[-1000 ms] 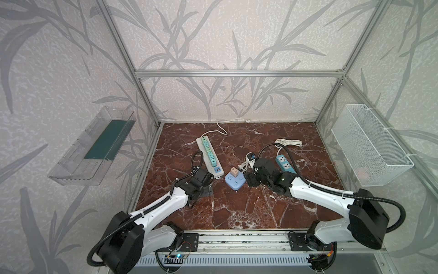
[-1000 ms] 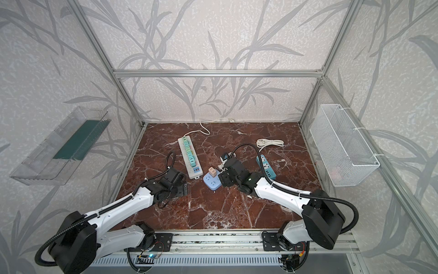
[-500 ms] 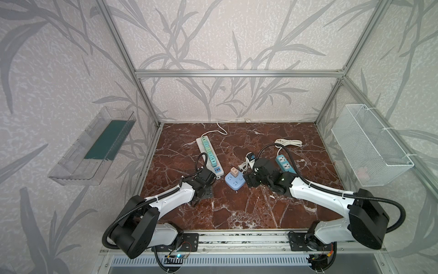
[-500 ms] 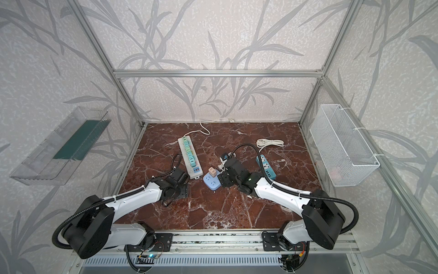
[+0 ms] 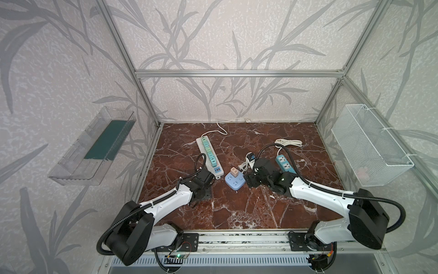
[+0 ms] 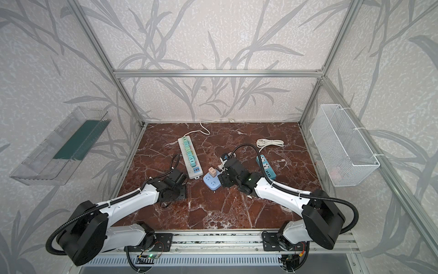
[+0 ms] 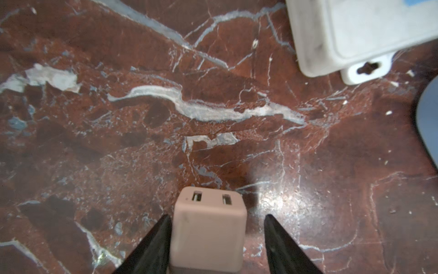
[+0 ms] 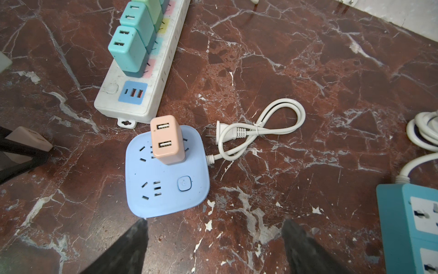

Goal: Insert the plug
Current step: 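Lift the beige adapter with the left gripper and carry it toward the right gripper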

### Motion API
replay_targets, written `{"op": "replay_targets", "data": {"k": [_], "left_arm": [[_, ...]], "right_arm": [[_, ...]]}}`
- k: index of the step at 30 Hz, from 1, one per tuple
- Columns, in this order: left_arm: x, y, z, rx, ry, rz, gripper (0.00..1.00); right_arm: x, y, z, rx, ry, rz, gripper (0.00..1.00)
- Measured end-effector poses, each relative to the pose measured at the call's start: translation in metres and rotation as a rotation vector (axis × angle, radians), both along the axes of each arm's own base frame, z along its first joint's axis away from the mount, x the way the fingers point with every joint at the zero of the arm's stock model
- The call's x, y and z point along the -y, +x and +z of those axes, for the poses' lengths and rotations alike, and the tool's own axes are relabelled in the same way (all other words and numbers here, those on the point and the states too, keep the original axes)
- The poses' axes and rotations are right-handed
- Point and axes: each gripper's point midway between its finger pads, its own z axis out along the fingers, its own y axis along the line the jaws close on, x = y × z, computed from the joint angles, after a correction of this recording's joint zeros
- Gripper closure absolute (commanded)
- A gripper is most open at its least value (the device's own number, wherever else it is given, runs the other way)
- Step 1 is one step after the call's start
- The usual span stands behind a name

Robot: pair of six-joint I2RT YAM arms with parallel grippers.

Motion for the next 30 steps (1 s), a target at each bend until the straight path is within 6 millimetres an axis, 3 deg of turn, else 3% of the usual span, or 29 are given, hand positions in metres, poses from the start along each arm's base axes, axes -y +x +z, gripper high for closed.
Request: {"op": "replay_targets", "data": {"k": [10, 19, 22, 26, 30], "left_arm": [[0.0, -0.005, -0.008, -0.044, 0.014, -0.022, 0.57], [0.014, -0.004, -0.002, -0.028, -0.038, -0.077, 0.88], [0.038, 0.007, 0.022, 0.097, -0.107, -0.163, 1.0], [0.082, 0.025, 0.08, 0.385, -0.194, -0.328, 1.0], [0.114, 0.028, 0.128, 0.646, -0.212, -0.489, 1.0]], "right_arm": [[0.0, 0.0, 0.0, -0.001, -0.002, -0.001, 0.14], [0.001, 0.0, 0.0, 0.0, -0.003, -0.004, 0.14], [0.001, 0.0, 0.0, 0.0, -0.002, -0.009, 0.15], [0.002, 0.001, 0.002, 0.004, 0.004, -0.014, 0.19], [-0.001, -0.001, 0.013, 0.033, 0.052, 0.001, 0.24]]}}
